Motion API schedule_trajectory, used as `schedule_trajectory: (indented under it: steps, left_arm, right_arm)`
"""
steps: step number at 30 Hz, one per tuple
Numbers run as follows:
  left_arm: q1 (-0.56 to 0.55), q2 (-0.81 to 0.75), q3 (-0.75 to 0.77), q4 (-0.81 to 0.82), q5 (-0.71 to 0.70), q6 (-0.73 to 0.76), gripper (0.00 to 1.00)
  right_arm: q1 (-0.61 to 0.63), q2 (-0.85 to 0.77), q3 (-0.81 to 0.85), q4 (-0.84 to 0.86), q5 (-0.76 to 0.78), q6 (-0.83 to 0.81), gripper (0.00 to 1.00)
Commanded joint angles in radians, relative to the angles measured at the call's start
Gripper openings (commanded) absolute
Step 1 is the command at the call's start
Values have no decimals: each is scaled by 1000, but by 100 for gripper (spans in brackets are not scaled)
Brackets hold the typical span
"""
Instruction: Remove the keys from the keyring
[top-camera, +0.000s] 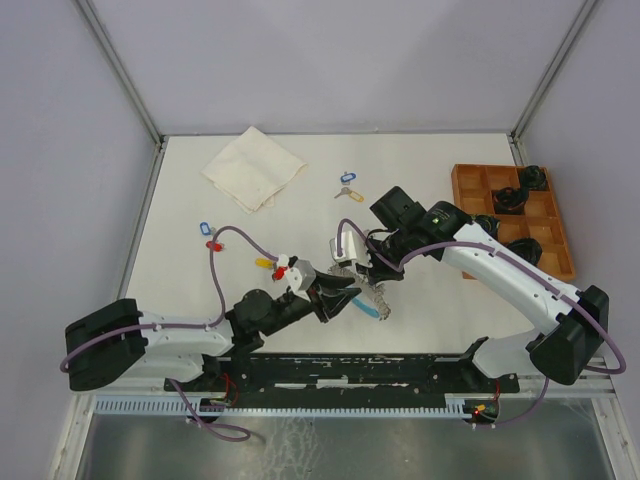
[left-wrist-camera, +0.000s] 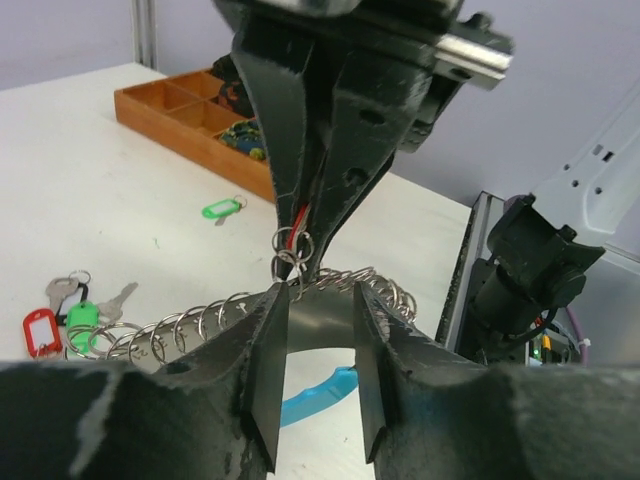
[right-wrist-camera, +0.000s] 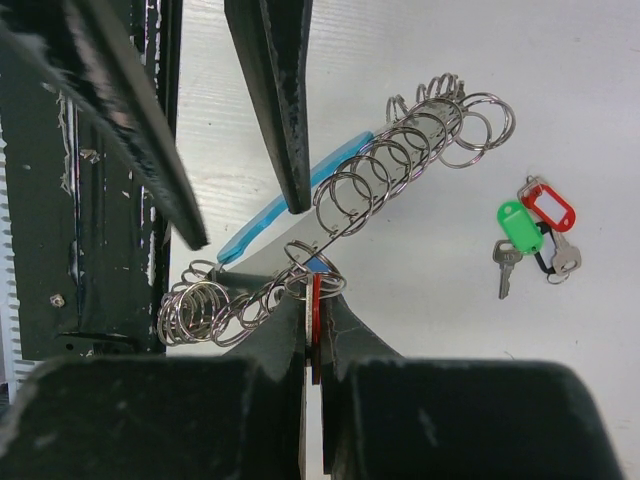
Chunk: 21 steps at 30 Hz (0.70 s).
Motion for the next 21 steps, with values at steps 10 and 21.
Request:
schedule_trajectory:
  steps: [10, 21]
  left_arm:
    - [5, 122, 102, -5, -94, -70, 28]
    - [4, 134, 115, -51, -163, -36, 27]
  right_arm:
    - [-2, -7, 35, 24, -32, 9, 1]
    - [-2, -12, 37, 20, -43, 6, 1]
